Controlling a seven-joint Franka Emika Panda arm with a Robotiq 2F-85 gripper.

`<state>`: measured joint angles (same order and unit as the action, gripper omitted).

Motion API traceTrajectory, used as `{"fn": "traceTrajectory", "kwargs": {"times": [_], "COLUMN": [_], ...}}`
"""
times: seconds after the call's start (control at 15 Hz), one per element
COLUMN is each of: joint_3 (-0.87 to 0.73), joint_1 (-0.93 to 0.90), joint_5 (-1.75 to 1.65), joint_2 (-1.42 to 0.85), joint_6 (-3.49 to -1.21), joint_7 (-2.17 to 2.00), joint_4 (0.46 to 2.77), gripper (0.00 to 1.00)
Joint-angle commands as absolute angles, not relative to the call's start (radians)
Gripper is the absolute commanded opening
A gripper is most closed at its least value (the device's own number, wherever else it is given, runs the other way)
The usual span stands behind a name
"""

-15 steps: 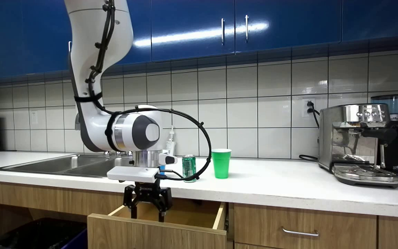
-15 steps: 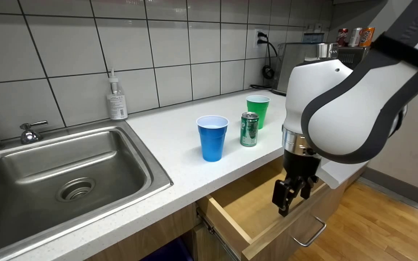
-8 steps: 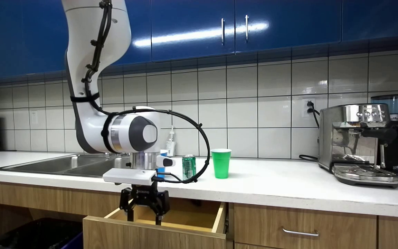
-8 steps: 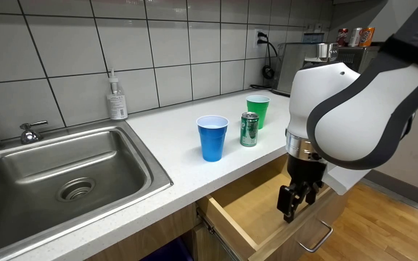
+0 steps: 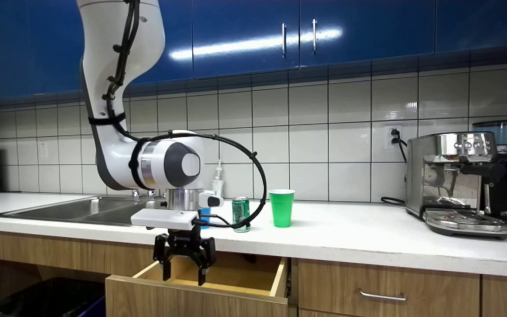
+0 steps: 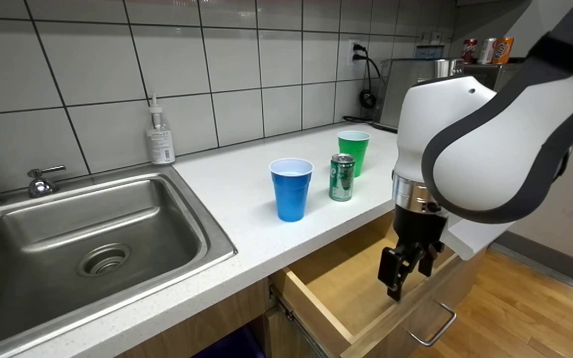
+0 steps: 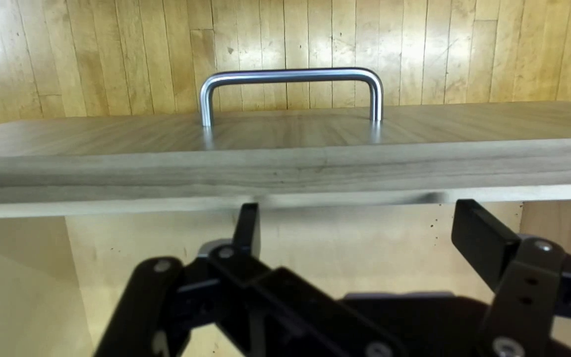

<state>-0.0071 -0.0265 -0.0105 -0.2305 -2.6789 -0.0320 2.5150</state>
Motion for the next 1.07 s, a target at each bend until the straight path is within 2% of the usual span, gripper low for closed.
{"fn": "traceTrajectory", "kwargs": {"times": [0.0, 1.0], "joint_3": [-0.014, -0.071], "joint_1": [-0.034, 0.006], "joint_5": [-0.024, -0.137], "joint_2": [-0.163, -0.045], "joint_6": [-2.62, -2.626], "joint_7": [-0.076, -0.09], "joint_4": [2.518, 2.448], "gripper": [1.0, 1.0]}}
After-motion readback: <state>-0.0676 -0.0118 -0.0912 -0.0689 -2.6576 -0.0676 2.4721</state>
